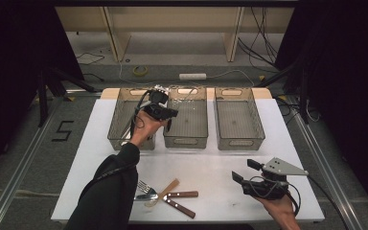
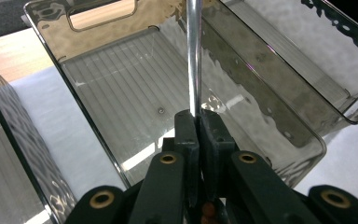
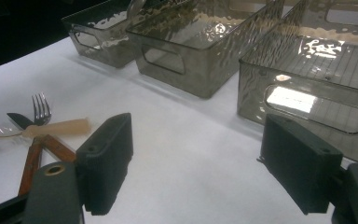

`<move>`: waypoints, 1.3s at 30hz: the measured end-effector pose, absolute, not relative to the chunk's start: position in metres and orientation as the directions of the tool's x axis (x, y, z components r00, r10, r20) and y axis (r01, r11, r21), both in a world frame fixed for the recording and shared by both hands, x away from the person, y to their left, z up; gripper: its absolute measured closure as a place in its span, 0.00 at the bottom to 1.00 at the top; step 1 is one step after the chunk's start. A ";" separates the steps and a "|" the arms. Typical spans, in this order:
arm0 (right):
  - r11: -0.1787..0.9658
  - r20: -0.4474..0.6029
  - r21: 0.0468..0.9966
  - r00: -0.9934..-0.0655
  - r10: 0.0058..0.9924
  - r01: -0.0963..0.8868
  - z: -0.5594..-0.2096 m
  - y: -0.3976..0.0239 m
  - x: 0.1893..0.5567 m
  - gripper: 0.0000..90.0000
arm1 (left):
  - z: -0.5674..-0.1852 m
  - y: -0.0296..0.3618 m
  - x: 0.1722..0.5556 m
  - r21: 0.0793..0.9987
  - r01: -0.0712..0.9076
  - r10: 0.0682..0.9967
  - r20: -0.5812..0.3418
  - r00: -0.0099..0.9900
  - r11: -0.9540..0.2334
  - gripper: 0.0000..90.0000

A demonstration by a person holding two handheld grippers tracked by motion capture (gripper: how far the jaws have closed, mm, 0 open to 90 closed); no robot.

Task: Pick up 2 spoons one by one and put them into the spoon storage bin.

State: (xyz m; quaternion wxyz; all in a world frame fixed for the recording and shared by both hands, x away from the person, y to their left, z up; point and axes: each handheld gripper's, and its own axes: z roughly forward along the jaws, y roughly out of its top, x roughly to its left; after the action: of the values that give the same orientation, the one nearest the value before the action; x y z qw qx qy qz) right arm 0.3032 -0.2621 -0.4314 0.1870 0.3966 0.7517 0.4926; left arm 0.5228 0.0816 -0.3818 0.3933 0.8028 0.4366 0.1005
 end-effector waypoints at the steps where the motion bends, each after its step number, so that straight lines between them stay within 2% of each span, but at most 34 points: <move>1: 0.200 0.110 0.889 -0.616 0.780 0.412 -0.431 -0.262 0.303 0.29 | -0.382 0.082 0.523 0.719 0.623 0.780 -0.183 0.598 -0.309 0.95; 24: 0.201 0.107 0.890 -0.617 0.779 0.408 -0.431 -0.262 0.303 0.29 | -0.402 0.078 0.535 0.711 0.644 0.798 -0.201 0.569 -0.280 0.93; 32: 0.200 0.108 0.891 -0.617 0.780 0.408 -0.431 -0.262 0.303 0.29 | -0.396 0.082 0.532 0.702 0.656 0.793 -0.219 0.568 -0.276 0.73; 39: 0.201 0.107 0.890 -0.616 0.780 0.410 -0.431 -0.262 0.302 0.29 | -0.384 0.087 0.512 0.687 0.658 0.765 -0.231 0.601 -0.309 0.54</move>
State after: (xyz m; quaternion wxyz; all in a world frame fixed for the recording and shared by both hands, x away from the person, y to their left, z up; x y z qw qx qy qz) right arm 0.3022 -0.2618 -0.4309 0.1880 0.3958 0.7518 0.4927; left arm 0.5123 0.0867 -0.3845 0.3884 0.8060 0.4413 0.0691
